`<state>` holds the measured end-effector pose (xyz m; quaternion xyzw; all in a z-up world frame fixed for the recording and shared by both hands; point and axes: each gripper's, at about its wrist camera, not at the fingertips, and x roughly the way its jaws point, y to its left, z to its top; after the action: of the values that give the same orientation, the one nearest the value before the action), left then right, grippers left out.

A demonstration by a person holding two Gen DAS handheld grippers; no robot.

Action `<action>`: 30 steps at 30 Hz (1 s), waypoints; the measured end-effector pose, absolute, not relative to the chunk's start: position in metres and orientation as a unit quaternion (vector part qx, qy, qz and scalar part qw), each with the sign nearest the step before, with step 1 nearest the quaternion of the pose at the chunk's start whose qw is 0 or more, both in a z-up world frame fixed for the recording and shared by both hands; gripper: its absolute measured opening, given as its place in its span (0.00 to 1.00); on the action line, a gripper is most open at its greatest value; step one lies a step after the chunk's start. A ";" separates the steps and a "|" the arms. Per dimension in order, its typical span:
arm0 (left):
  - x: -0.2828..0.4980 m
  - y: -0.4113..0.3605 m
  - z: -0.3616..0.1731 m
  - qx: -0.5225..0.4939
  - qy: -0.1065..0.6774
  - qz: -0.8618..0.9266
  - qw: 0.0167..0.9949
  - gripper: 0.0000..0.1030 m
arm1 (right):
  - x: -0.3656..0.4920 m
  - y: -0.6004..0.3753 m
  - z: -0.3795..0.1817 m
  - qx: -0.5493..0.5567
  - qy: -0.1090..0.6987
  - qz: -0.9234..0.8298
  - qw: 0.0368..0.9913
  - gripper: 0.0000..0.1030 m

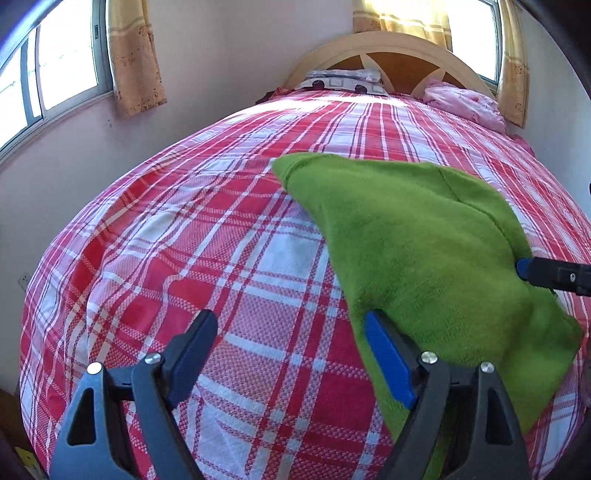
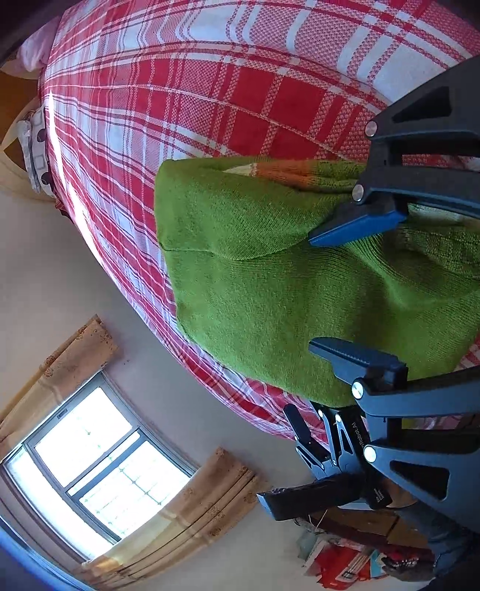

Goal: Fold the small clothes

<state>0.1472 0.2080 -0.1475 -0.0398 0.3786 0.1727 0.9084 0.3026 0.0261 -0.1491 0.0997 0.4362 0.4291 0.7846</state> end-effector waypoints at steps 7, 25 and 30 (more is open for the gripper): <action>0.128 0.200 -0.116 -0.032 0.343 0.172 0.923 0.86 | 0.260 0.009 -0.110 0.079 0.384 0.392 0.832 0.53; 0.088 0.169 -0.032 -0.026 0.235 0.127 0.963 0.98 | 0.198 -0.023 -0.051 0.037 0.296 0.315 0.901 0.58; 0.085 0.166 -0.030 -0.026 0.228 0.125 0.965 0.99 | 0.195 -0.024 -0.049 0.039 0.294 0.315 0.902 0.59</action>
<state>0.0852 0.1658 -0.0301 -0.0257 0.2281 0.1250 0.9652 0.1948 -0.0238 -0.0489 0.0385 0.2936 0.3153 0.9016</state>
